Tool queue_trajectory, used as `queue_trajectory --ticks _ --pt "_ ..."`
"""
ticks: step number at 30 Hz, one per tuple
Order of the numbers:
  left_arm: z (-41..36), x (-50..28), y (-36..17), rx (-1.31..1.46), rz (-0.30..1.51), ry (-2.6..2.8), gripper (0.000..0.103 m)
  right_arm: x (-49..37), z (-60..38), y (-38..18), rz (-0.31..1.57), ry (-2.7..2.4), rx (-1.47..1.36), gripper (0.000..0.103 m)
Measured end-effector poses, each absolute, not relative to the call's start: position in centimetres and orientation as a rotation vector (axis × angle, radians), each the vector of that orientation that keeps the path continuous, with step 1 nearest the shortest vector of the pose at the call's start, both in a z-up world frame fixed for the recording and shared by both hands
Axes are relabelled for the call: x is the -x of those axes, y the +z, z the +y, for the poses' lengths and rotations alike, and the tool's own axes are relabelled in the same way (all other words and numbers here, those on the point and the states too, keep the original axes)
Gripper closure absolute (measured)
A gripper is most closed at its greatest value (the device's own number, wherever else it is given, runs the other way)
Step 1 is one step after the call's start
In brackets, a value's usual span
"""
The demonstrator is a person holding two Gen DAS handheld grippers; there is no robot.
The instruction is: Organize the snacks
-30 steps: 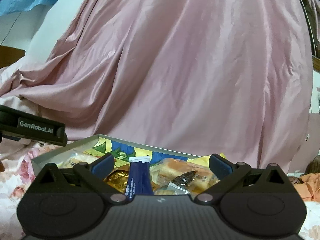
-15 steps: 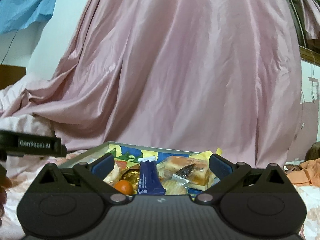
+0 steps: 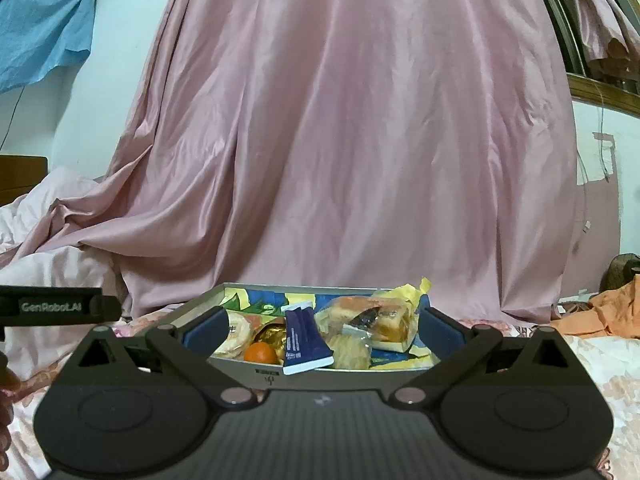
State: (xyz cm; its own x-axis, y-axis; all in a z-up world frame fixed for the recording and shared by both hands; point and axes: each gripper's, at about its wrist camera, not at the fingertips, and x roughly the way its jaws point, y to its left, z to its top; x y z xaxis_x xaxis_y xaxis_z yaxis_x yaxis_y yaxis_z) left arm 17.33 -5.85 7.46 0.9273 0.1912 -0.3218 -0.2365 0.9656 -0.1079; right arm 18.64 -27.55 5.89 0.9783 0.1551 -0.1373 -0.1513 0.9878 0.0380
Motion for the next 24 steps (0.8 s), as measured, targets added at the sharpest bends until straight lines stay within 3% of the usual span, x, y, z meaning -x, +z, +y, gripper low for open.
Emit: queue_trajectory --ticks 24 --pt "-4.7 -9.5 5.7 0.157 0.328 0.249 0.001 -13.7 -27.6 4.8 0.198 0.156 -0.047 0.0"
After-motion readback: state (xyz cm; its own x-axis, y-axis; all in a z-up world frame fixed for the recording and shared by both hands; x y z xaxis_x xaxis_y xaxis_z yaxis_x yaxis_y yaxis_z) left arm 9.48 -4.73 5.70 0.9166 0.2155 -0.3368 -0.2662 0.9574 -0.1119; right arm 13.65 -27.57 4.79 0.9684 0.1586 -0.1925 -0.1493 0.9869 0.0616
